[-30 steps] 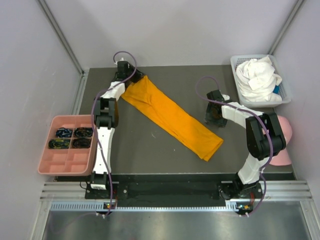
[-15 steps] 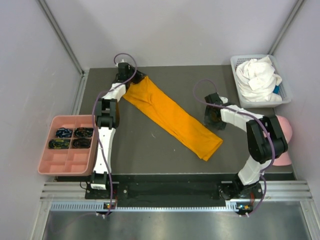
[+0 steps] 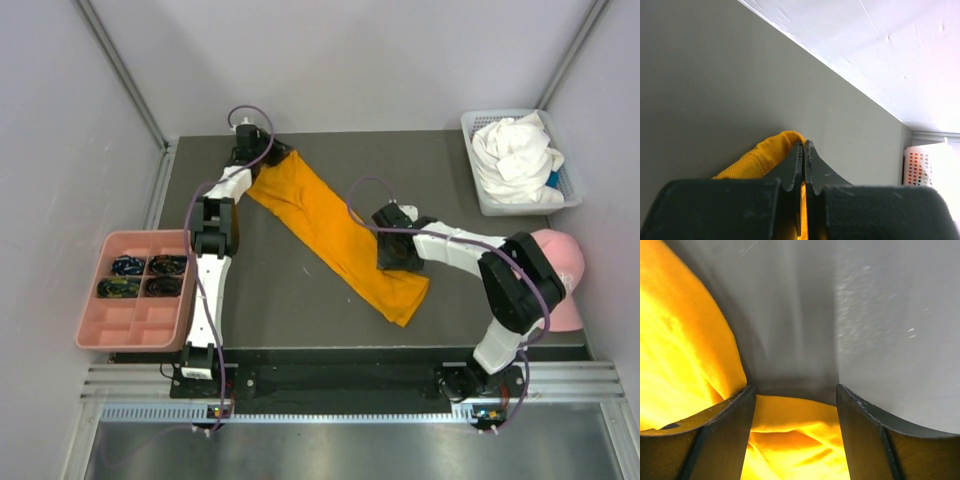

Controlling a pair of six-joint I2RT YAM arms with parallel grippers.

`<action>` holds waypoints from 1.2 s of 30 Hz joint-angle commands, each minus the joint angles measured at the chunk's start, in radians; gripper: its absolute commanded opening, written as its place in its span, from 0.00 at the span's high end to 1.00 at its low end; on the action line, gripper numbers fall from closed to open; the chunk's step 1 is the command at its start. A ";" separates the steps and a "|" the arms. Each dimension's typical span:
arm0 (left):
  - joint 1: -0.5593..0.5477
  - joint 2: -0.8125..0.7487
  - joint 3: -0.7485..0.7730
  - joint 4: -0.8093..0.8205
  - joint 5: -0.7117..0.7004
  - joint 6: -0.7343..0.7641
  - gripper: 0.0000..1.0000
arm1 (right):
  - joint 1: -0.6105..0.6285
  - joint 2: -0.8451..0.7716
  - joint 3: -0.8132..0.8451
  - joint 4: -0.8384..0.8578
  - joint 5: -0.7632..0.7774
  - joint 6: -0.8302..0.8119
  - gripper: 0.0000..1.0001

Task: Fold and stack the t-shirts
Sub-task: Rotate the tshirt 90 degrees

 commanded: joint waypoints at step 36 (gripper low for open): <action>0.111 -0.236 -0.202 0.161 0.001 0.063 0.01 | 0.251 -0.092 0.043 -0.122 0.105 0.149 0.29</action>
